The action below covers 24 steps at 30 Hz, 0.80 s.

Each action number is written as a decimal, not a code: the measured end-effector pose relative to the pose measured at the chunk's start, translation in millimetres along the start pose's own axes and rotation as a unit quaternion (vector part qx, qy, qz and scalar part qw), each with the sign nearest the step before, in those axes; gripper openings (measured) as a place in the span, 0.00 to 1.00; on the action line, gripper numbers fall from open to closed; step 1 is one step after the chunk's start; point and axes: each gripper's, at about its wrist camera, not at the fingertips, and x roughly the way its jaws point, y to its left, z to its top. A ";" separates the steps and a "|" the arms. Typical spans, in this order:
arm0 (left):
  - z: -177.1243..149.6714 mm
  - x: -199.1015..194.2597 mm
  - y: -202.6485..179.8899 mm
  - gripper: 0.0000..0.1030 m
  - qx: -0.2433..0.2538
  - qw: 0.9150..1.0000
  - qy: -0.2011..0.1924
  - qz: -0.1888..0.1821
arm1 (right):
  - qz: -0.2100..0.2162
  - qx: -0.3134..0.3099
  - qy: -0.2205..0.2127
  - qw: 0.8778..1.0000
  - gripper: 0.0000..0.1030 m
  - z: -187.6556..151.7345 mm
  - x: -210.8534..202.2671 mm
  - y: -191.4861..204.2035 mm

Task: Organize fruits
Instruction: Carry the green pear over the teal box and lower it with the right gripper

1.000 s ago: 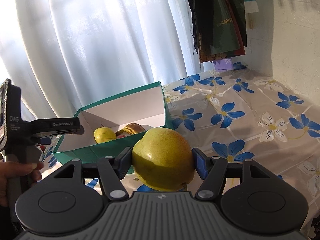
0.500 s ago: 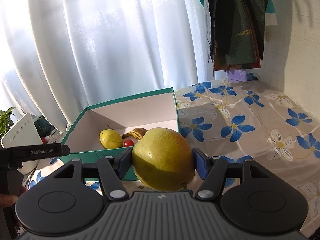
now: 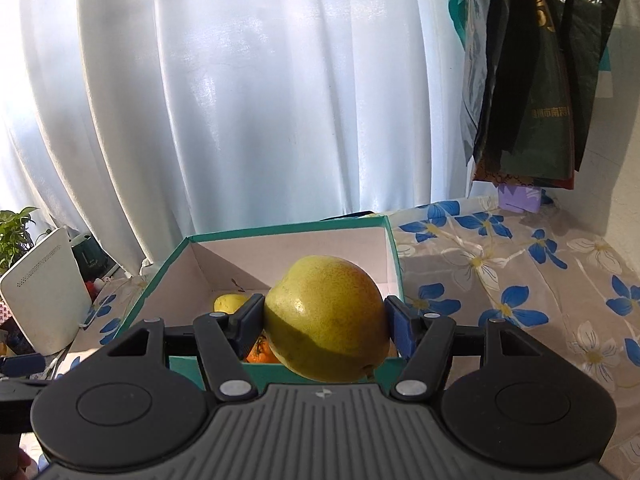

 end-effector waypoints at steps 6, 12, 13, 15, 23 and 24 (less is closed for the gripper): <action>0.2 -1.9 11.8 1.00 -0.015 1.000 0.003 0.008 | -0.001 -0.008 0.011 1.000 0.62 4.2 33.6 4.9; 2.0 1.8 19.9 1.00 -0.034 0.999 0.013 0.007 | 0.000 -0.015 0.025 1.000 0.62 -0.5 59.4 5.8; 2.5 3.1 20.5 1.00 -0.036 0.999 0.014 0.008 | -0.001 -0.019 0.028 0.999 0.62 -1.6 63.6 5.8; 3.0 5.2 20.6 1.00 -0.036 0.999 0.017 0.008 | -0.006 -0.023 0.033 0.999 0.62 -4.4 71.7 5.4; 4.5 16.8 21.0 1.00 -0.038 0.999 0.030 0.010 | -0.028 -0.045 0.057 0.997 0.61 -20.6 96.5 -0.1; 4.7 18.6 21.3 1.00 -0.039 0.999 0.033 0.010 | -0.030 -0.052 0.055 0.997 0.60 -22.1 96.6 1.2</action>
